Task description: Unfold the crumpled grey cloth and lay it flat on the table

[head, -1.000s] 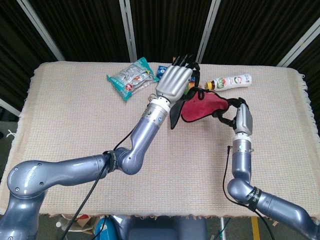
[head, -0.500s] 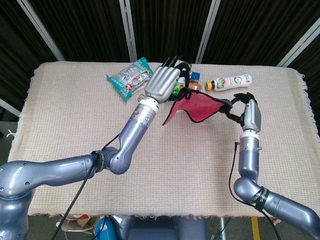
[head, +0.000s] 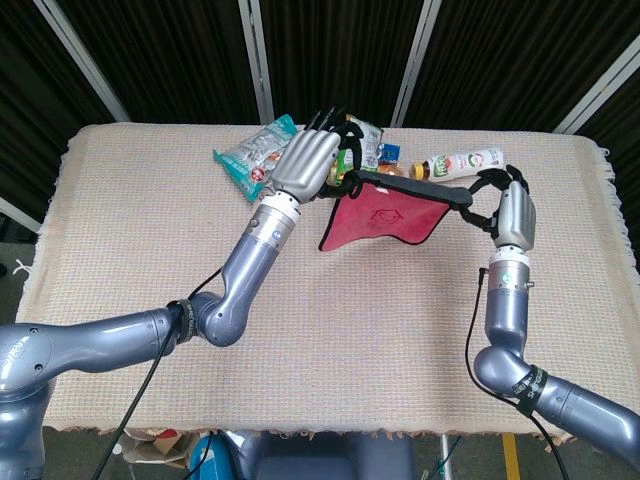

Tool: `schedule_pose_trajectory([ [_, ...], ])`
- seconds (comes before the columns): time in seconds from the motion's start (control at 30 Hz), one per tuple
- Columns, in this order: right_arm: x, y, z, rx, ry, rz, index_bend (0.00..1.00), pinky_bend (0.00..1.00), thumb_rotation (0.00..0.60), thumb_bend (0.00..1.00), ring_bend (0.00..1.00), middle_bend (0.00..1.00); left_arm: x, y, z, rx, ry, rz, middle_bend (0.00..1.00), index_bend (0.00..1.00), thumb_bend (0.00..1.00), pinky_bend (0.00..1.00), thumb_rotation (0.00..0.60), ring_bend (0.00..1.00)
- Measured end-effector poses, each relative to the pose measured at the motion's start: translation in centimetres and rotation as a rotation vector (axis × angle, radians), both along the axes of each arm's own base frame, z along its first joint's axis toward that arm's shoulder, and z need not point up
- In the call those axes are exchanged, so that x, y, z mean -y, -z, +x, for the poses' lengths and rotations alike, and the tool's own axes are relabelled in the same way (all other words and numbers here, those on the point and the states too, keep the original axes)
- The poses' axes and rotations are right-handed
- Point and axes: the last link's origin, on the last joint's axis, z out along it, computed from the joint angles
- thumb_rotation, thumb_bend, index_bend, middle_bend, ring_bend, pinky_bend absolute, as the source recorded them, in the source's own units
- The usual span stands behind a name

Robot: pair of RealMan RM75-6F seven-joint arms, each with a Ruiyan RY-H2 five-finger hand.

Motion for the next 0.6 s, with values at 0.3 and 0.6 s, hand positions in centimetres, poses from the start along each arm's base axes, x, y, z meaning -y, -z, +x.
schedule_pose_trajectory([
  [0.3,1.1,0.4,0.3,-0.051,-0.002,0.002,0.68,0.08,0.600,0.60,0.09,0.32,-0.5,1.4,-1.1,0.022,-0.033,-0.007,0.27,0.56,0.56,0.04,0.600,0.03],
  [0.6,2.3,2.3,1.9,-0.096,-0.026,0.014,0.68,0.08,0.600,0.60,0.09,0.32,-2.2,3.1,-3.1,0.042,-0.084,0.002,0.27,0.56,0.57,0.04,0.600,0.03],
])
